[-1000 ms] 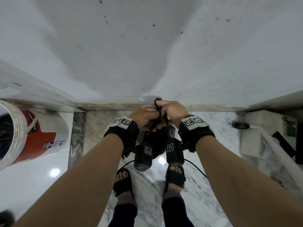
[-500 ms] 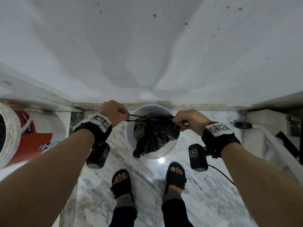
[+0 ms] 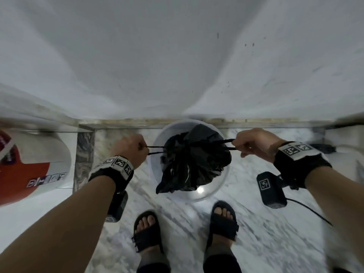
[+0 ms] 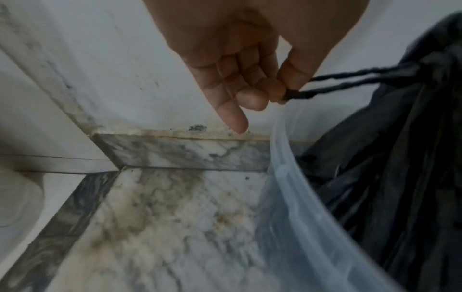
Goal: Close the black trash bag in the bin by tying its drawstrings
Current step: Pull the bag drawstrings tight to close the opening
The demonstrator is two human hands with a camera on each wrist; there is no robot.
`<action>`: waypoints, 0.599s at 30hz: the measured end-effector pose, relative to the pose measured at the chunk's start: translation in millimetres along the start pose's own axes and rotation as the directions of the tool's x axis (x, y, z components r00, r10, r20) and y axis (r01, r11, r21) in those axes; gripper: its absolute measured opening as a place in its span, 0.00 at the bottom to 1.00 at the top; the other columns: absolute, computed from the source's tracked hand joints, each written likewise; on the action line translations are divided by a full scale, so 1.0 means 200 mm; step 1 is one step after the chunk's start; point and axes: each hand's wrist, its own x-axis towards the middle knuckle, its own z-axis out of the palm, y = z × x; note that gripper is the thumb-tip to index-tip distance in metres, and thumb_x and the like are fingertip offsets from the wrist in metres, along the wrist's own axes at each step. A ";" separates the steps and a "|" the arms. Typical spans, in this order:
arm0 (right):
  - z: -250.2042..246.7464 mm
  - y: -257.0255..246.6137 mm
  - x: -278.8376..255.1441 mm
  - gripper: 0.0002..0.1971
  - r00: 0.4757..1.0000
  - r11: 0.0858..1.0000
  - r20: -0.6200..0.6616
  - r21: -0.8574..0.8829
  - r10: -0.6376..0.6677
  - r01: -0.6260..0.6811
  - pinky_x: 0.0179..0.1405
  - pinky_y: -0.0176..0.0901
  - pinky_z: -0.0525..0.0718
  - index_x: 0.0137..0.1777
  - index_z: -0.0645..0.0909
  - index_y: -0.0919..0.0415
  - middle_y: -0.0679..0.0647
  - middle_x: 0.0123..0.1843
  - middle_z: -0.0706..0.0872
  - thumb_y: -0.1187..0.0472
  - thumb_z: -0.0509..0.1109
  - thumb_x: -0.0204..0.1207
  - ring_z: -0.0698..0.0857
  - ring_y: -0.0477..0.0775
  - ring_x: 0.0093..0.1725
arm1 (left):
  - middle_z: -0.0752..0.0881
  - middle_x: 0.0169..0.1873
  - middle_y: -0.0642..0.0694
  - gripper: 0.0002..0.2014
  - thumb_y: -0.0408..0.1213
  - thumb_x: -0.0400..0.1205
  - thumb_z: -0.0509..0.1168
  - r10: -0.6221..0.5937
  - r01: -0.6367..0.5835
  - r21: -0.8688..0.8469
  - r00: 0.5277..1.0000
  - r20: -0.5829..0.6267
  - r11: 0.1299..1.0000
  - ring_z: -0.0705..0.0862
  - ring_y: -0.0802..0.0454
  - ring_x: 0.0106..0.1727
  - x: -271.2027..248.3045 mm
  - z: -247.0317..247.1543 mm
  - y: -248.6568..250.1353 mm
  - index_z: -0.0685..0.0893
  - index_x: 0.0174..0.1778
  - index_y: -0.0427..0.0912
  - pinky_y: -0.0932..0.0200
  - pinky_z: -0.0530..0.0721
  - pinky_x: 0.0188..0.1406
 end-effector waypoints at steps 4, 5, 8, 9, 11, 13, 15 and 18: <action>0.01 -0.09 -0.10 0.12 0.993 0.980 -0.060 0.166 -0.100 0.108 0.44 0.50 0.82 0.24 0.80 0.61 0.55 0.25 0.79 0.62 0.74 0.67 0.78 0.55 0.31 | 0.86 0.22 0.46 0.05 0.34 0.77 0.66 -0.064 0.115 -0.494 0.991 0.119 0.862 0.82 0.44 0.26 -0.04 -0.15 0.05 0.83 0.34 0.43 0.49 0.83 0.34; 0.01 -0.11 -0.13 0.10 0.990 0.970 -0.064 0.197 -0.129 0.140 0.45 0.47 0.84 0.27 0.82 0.63 0.55 0.26 0.81 0.59 0.75 0.65 0.80 0.55 0.32 | 0.86 0.19 0.47 0.06 0.31 0.77 0.67 -0.058 0.123 -0.596 0.990 0.128 0.793 0.82 0.45 0.23 -0.06 -0.21 0.07 0.83 0.35 0.42 0.50 0.83 0.32; 0.06 -0.18 -0.20 0.09 0.970 0.942 -0.095 0.235 -0.222 0.239 0.48 0.43 0.84 0.30 0.84 0.65 0.57 0.30 0.84 0.64 0.72 0.70 0.83 0.56 0.37 | 0.89 0.20 0.45 0.05 0.25 0.77 0.67 -0.015 0.118 -0.790 0.991 0.136 0.602 0.86 0.49 0.21 -0.11 -0.36 0.16 0.82 0.38 0.37 0.53 0.86 0.30; 0.08 -0.21 -0.22 0.09 0.963 0.931 -0.114 0.249 -0.246 0.267 0.49 0.42 0.84 0.30 0.85 0.66 0.59 0.31 0.85 0.66 0.71 0.72 0.83 0.57 0.39 | 0.90 0.22 0.45 0.04 0.24 0.76 0.67 0.002 0.113 -0.819 0.990 0.138 0.562 0.87 0.50 0.23 -0.13 -0.39 0.20 0.83 0.39 0.36 0.54 0.88 0.31; 0.12 -0.25 -0.24 0.09 0.955 0.910 -0.135 0.291 -0.266 0.295 0.52 0.43 0.85 0.34 0.85 0.68 0.63 0.35 0.85 0.66 0.69 0.73 0.84 0.60 0.42 | 0.91 0.26 0.44 0.03 0.23 0.74 0.69 0.020 0.095 -0.843 0.992 0.124 0.529 0.90 0.49 0.28 -0.14 -0.43 0.27 0.85 0.40 0.34 0.55 0.90 0.37; 0.17 -0.30 -0.24 0.08 0.958 0.898 -0.131 0.334 -0.257 0.287 0.56 0.48 0.85 0.39 0.85 0.72 0.65 0.36 0.85 0.66 0.69 0.74 0.85 0.62 0.42 | 0.91 0.30 0.40 0.02 0.27 0.73 0.71 0.019 0.081 -0.862 0.994 0.105 0.501 0.90 0.48 0.31 -0.15 -0.43 0.34 0.88 0.41 0.34 0.55 0.91 0.40; 0.20 -0.32 -0.24 0.08 0.963 0.904 -0.134 0.334 -0.234 0.266 0.53 0.50 0.86 0.43 0.85 0.73 0.64 0.33 0.83 0.67 0.69 0.74 0.85 0.61 0.37 | 0.90 0.34 0.35 0.05 0.31 0.73 0.73 0.008 0.056 -0.878 0.998 0.068 0.476 0.89 0.47 0.31 -0.16 -0.42 0.39 0.89 0.41 0.33 0.55 0.91 0.40; 0.23 -0.32 -0.24 0.10 0.973 0.922 -0.123 0.317 -0.193 0.223 0.46 0.50 0.87 0.48 0.86 0.74 0.58 0.24 0.81 0.66 0.71 0.73 0.82 0.56 0.28 | 0.90 0.35 0.34 0.01 0.28 0.72 0.73 -0.035 0.009 -0.881 0.999 -0.008 0.472 0.89 0.44 0.34 -0.17 -0.39 0.43 0.89 0.37 0.37 0.52 0.90 0.42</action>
